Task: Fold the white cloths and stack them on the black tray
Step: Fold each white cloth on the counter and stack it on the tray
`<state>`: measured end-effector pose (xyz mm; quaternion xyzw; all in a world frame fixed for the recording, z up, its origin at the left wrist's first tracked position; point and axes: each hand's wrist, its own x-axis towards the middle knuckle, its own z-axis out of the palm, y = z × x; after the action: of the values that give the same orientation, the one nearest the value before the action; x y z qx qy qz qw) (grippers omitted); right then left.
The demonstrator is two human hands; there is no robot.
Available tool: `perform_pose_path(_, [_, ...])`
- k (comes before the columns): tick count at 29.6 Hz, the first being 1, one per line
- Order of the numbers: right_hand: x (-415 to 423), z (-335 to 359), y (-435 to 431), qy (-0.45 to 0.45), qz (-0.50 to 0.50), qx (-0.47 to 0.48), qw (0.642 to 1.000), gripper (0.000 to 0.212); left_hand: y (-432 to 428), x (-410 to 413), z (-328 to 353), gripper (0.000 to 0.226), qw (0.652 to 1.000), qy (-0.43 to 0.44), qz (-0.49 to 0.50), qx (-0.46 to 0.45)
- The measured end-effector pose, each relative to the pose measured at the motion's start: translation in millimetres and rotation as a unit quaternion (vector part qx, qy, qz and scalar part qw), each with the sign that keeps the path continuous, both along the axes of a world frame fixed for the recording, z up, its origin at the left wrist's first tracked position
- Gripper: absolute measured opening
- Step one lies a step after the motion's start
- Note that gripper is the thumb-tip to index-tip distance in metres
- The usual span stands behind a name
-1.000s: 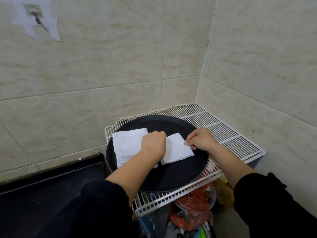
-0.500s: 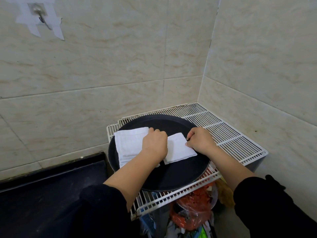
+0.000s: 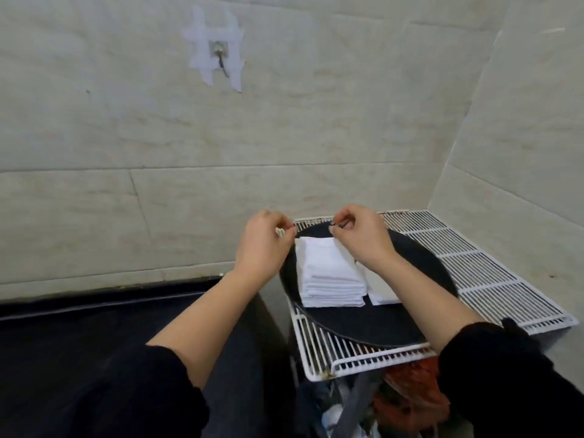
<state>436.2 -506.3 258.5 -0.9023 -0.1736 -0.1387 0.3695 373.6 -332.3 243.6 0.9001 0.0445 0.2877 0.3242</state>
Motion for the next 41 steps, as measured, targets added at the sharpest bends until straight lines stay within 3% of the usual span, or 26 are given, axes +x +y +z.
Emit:
perform_pose_path(11, [-143,-43,225,0.043,0.173,-0.089,0.980,0.016,208,-191,-47,0.008,0.979,0.103,0.176,0.016])
perform_pose_path(17, [-255,-86,347,0.059,0.286,-0.138,0.946,0.013,317,-327,-98,0.013,0.935,0.226,0.273,0.018])
perform_pose_path(23, [-340,-114,458,0.063,0.389,-0.205,0.896,0.013,398,-436,-115,0.016,0.896,0.250,0.366,-0.008])
perform_pose_path(30, [-411,-121,584,0.040,0.475,-0.231,0.848,0.015,487,-527,-122,0.017,0.854,0.268,0.443,-0.044])
perform_pose_path(41, [-463,-145,785,0.045,0.533,-0.247,0.808,0.011,658,-582,-138,0.020,0.819,0.298,0.487,-0.059])
